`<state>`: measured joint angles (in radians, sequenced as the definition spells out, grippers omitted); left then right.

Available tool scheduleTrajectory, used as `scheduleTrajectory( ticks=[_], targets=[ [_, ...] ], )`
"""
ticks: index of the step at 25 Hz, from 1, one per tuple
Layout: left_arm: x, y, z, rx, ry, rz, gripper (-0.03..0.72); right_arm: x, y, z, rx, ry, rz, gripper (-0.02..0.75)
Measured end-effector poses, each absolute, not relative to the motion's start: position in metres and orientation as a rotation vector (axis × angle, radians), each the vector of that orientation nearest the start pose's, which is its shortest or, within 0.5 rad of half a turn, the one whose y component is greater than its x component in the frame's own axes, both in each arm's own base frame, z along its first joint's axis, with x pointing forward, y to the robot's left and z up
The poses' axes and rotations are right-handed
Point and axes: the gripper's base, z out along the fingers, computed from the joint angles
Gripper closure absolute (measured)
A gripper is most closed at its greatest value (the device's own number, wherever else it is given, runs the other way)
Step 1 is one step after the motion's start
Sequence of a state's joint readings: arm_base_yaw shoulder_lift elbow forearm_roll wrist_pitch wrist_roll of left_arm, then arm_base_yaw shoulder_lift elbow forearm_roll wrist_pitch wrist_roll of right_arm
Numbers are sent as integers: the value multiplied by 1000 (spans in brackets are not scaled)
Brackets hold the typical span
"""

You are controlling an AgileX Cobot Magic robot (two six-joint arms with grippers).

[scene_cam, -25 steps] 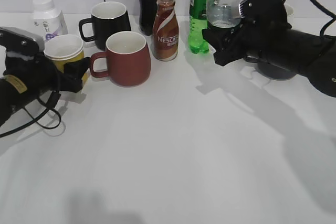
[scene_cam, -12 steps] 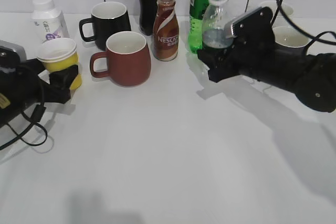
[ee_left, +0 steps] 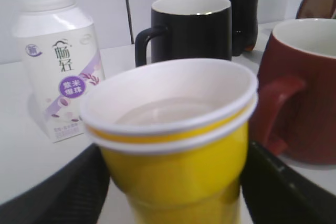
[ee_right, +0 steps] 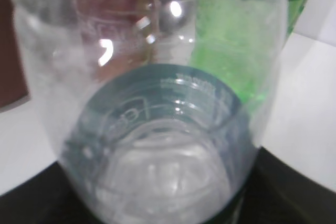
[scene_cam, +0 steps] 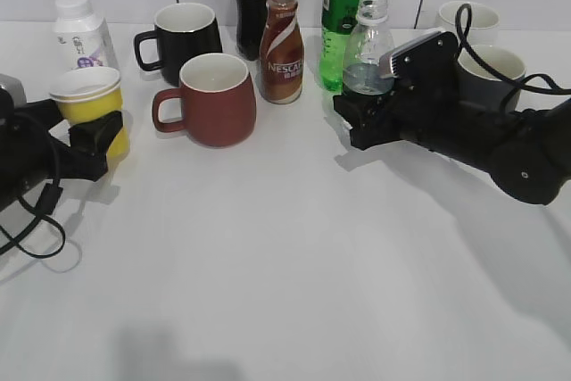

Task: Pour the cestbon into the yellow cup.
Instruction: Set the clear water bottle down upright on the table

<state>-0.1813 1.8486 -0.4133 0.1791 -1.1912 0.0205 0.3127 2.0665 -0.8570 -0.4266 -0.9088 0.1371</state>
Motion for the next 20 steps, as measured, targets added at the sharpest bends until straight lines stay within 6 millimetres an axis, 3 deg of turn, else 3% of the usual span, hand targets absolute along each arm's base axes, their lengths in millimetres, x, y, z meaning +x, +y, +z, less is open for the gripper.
scheduleTrajectory(
  ticks=[5, 20],
  targets=[
    [273, -65, 129, 354, 1701, -213, 108, 352, 145, 114, -634, 1723, 428, 279],
    [273, -65, 103, 410, 1770, -179, 108, 352, 145, 115, -648, 1708, 417, 279]
  ],
)
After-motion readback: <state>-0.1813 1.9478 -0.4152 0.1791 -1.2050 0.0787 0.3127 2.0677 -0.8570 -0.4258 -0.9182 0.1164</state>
